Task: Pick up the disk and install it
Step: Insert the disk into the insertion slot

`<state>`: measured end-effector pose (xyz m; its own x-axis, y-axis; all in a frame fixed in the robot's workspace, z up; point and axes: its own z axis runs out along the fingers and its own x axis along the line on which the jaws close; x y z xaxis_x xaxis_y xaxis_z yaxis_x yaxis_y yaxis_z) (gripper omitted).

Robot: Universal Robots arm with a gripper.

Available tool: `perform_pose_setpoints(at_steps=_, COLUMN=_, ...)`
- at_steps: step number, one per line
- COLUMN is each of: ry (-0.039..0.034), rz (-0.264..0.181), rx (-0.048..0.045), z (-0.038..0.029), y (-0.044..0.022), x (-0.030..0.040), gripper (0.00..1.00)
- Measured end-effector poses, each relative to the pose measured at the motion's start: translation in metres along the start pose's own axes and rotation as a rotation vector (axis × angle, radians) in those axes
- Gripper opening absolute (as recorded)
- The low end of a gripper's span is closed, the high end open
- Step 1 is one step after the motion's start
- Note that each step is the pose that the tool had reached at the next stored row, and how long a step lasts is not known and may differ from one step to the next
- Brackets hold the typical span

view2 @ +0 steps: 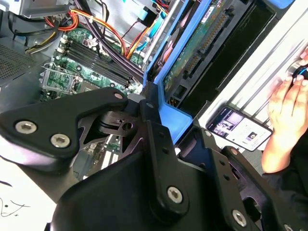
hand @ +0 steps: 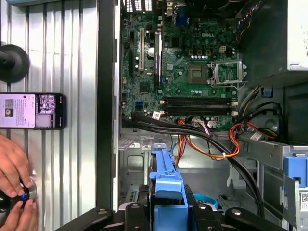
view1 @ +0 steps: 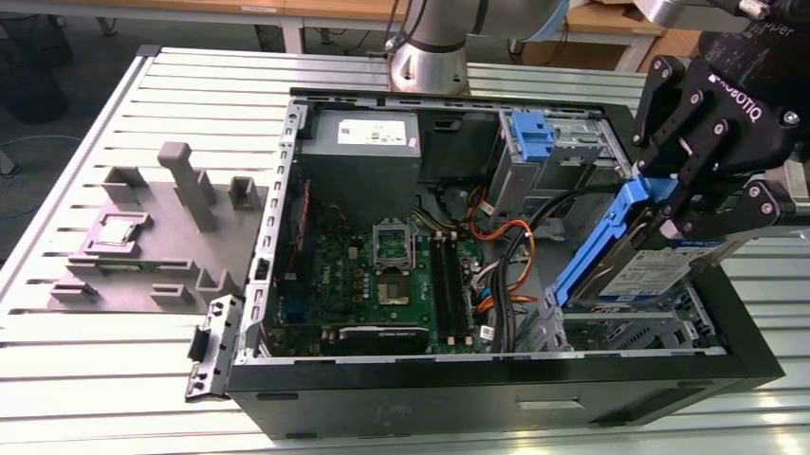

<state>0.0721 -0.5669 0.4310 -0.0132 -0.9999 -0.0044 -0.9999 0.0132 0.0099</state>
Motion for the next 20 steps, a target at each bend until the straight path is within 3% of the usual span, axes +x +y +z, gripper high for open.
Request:
perform_pose_setpoints(at_steps=14, ry=0.0000, rz=0.000, rx=0.0000, z=0.0021, y=-0.0001, x=0.0000, gripper=0.36)
perform_pose_setpoints(at_steps=16, ry=0.0001, rz=0.000, rx=0.0000, z=0.0021, y=-0.0001, x=0.0000, gripper=0.37)
perform_pose_setpoints(at_steps=17, ry=0.0002, rz=0.000, rx=0.0000, z=0.0021, y=-0.0001, x=0.0000, gripper=0.44)
perform_pose_setpoints(at_steps=20, ry=0.0000, rz=0.000, rx=0.0011, z=0.0032, y=-0.0002, x=0.0000, gripper=0.44)
